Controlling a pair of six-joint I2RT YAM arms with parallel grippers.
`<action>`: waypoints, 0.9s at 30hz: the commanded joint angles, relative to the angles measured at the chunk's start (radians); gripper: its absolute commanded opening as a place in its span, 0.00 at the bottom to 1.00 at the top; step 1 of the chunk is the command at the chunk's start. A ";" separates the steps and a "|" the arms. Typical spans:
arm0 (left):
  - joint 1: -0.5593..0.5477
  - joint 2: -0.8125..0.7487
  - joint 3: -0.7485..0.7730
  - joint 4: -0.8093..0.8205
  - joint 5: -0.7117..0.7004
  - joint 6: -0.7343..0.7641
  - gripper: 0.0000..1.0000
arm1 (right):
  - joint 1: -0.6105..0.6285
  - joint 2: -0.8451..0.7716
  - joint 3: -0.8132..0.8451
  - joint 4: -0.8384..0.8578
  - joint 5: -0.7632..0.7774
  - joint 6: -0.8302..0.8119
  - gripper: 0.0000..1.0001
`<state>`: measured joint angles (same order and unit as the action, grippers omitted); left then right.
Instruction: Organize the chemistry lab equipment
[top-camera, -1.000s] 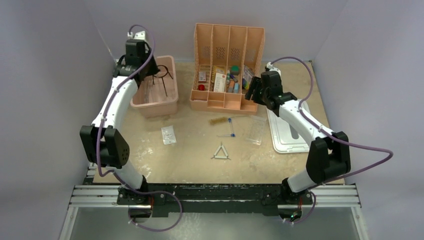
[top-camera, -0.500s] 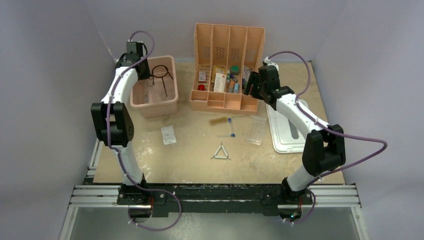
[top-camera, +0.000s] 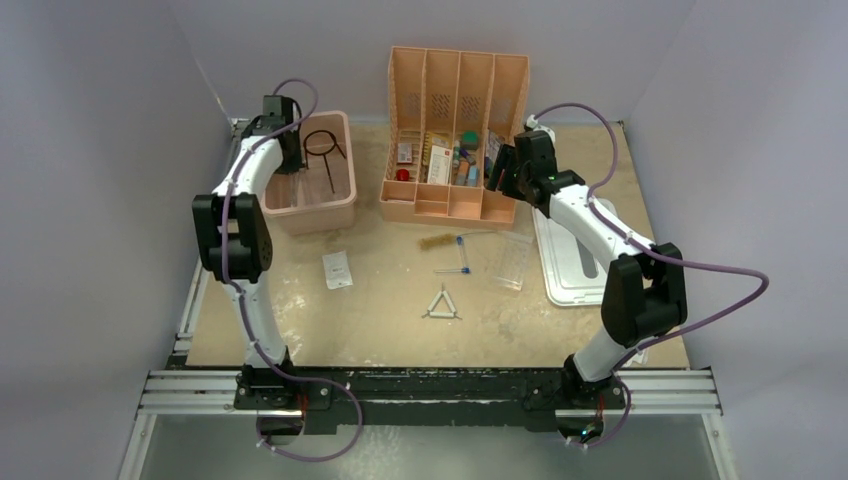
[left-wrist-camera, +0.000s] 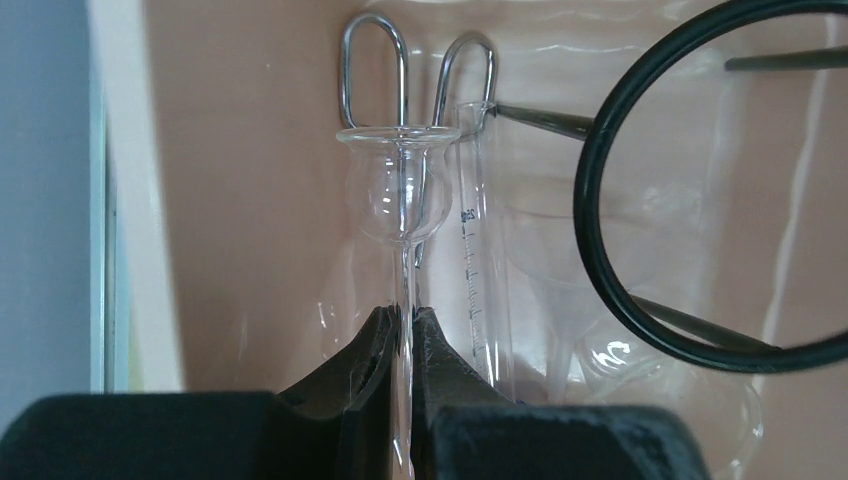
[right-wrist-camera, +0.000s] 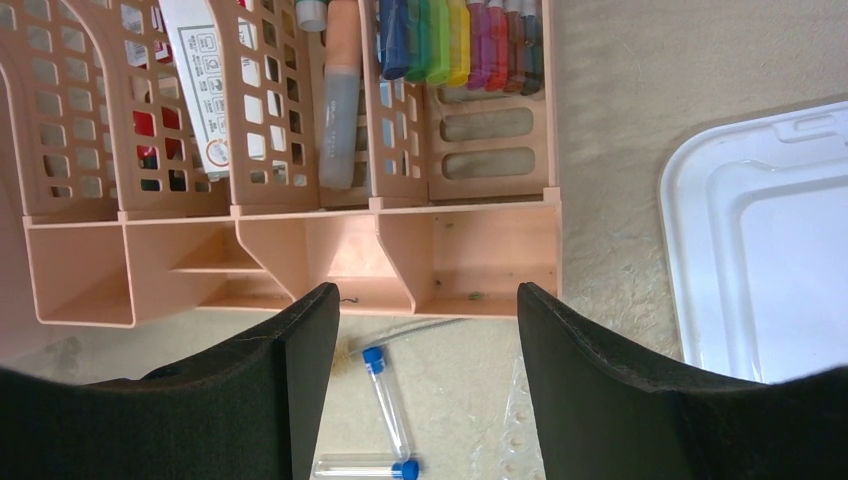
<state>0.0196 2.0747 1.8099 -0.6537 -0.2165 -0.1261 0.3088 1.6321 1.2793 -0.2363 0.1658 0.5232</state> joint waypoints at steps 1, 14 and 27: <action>0.008 0.028 0.039 0.015 -0.022 0.031 0.01 | 0.004 -0.005 0.044 0.004 0.011 0.014 0.67; 0.013 0.085 0.026 0.057 -0.029 0.052 0.08 | 0.005 0.000 0.054 -0.003 0.017 0.007 0.67; 0.026 0.094 0.048 0.052 -0.054 0.033 0.21 | 0.005 -0.005 0.044 0.008 0.016 0.008 0.67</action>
<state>0.0357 2.1803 1.8103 -0.6262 -0.2485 -0.0925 0.3088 1.6325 1.2858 -0.2420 0.1658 0.5240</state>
